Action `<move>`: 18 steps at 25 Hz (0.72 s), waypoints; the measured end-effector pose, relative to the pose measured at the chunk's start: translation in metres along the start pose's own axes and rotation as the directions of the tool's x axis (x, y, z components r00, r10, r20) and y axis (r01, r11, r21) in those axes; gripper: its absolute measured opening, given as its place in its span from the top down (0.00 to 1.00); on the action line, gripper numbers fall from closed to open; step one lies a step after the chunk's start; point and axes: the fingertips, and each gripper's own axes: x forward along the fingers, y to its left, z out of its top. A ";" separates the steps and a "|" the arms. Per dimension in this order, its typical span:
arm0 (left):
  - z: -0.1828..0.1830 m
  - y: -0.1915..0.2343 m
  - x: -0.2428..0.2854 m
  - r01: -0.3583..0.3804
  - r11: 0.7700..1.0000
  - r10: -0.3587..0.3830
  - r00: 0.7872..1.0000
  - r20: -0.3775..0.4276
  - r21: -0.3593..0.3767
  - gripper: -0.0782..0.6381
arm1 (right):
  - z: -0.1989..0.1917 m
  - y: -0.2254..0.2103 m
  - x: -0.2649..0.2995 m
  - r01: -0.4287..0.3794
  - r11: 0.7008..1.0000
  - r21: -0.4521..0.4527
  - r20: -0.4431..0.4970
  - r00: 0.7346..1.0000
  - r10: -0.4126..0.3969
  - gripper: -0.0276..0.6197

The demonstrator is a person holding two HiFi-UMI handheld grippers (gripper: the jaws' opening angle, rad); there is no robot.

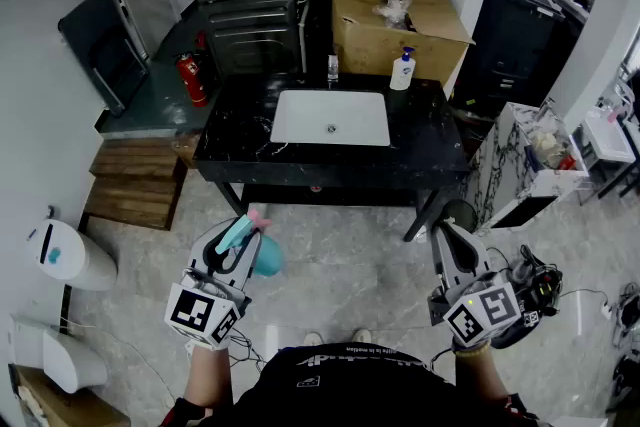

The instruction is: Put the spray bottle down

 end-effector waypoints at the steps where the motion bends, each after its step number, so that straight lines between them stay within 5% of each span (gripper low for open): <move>1: 0.000 -0.001 0.000 0.006 1.000 -0.006 1.000 0.000 -0.001 0.70 | -0.001 0.000 0.000 -0.003 1.000 -0.001 -0.007 1.000 0.003 0.90; 15: -0.007 -0.018 0.010 0.035 0.999 -0.035 0.999 -0.014 -0.009 0.70 | -0.018 -0.003 -0.008 -0.045 0.999 -0.013 -0.050 0.998 0.044 0.89; 18: -0.007 -0.021 0.016 0.035 0.999 -0.035 0.999 -0.015 -0.014 0.70 | -0.024 0.000 -0.006 -0.085 0.996 -0.020 -0.087 0.993 0.083 0.75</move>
